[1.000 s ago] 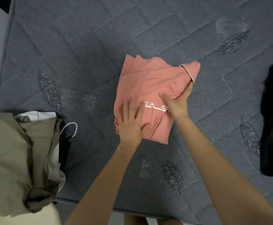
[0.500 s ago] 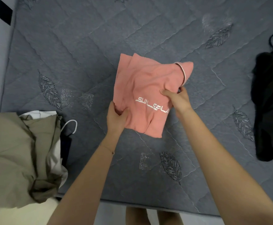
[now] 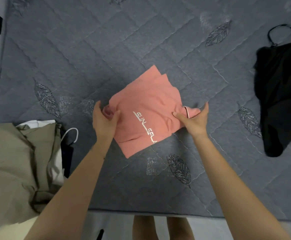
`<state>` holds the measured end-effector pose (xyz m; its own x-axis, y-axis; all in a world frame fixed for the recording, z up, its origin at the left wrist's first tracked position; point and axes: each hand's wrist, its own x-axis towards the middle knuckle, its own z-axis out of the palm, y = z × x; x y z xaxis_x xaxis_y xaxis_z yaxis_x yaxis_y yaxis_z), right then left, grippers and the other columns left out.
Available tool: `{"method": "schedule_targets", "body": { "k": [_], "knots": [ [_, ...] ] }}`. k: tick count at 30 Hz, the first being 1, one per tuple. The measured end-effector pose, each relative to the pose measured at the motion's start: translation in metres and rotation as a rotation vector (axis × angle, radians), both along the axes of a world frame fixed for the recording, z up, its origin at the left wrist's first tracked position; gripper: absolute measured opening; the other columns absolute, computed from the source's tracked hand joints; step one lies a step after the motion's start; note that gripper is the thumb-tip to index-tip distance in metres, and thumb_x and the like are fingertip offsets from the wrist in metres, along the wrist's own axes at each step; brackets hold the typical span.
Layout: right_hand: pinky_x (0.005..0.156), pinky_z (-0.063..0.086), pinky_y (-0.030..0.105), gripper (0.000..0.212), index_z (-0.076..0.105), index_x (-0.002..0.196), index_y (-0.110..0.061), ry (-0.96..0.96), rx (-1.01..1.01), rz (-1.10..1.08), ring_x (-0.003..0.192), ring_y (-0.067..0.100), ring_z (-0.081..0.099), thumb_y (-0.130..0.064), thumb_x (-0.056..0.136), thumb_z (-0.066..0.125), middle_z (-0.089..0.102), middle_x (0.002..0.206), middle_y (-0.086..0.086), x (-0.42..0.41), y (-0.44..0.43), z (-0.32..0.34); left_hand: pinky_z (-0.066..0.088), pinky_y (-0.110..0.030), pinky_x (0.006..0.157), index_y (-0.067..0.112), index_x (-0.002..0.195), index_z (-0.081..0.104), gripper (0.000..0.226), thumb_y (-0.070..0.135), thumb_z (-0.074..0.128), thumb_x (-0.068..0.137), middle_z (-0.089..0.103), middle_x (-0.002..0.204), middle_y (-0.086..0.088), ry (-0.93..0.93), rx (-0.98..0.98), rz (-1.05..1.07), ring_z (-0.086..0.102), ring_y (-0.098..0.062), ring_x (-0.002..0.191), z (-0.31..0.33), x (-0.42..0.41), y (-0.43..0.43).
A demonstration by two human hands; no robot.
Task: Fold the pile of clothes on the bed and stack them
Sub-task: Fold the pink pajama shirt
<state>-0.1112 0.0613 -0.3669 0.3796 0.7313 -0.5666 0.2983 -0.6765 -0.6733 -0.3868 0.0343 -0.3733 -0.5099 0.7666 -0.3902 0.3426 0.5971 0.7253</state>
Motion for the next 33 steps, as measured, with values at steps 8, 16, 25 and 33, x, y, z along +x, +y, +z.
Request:
{"method": "schedule_targets", "body": {
  "k": [8, 16, 25, 33],
  "knots": [
    [0.117, 0.027, 0.041, 0.119, 0.020, 0.153, -0.020, -0.127, -0.029, 0.559, 0.140, 0.023, 0.035, -0.054, 0.061, 0.086, 0.037, 0.152, 0.003, -0.008, 0.050, -0.016, 0.022, -0.043, 0.119, 0.000, 0.147, 0.033, 0.088, 0.052, 0.066, 0.085, 0.023, 0.157, -0.015, -0.080, -0.219, 0.079, 0.021, -0.026, 0.146, -0.024, 0.032, -0.051],
    [0.103, 0.037, 0.026, 0.120, 0.015, 0.152, -0.023, 0.211, -0.142, 0.425, 0.124, 0.010, 0.047, -0.053, 0.059, 0.087, 0.043, 0.143, -0.009, -0.037, 0.053, -0.017, 0.042, -0.019, 0.103, 0.020, 0.145, 0.031, 0.080, 0.023, 0.079, 0.081, 0.049, 0.134, 0.011, -0.392, 0.033, 0.243, 0.053, -0.003, 0.121, -0.022, 0.046, -0.049],
    [0.071, 0.054, 0.021, 0.061, 0.058, 0.123, -0.011, 0.376, -0.279, 0.450, 0.096, 0.011, 0.067, -0.021, 0.070, 0.086, 0.069, 0.114, 0.002, -0.049, 0.051, 0.028, 0.051, -0.012, 0.084, 0.019, 0.136, 0.036, 0.079, -0.002, 0.080, 0.073, 0.053, 0.126, 0.009, -0.441, 0.050, 0.178, 0.057, 0.013, 0.106, 0.009, 0.024, -0.048],
    [0.069, 0.054, 0.019, 0.037, 0.064, 0.105, -0.017, 0.431, -0.074, 0.353, 0.092, 0.009, 0.068, -0.012, 0.073, 0.083, 0.071, 0.104, -0.002, -0.067, 0.027, 0.147, 0.043, -0.005, 0.085, 0.015, 0.143, 0.036, 0.082, 0.011, 0.082, 0.075, 0.052, 0.134, 0.004, -0.339, 0.205, 0.162, 0.052, 0.009, 0.114, 0.124, -0.001, -0.056]
  ]
}}
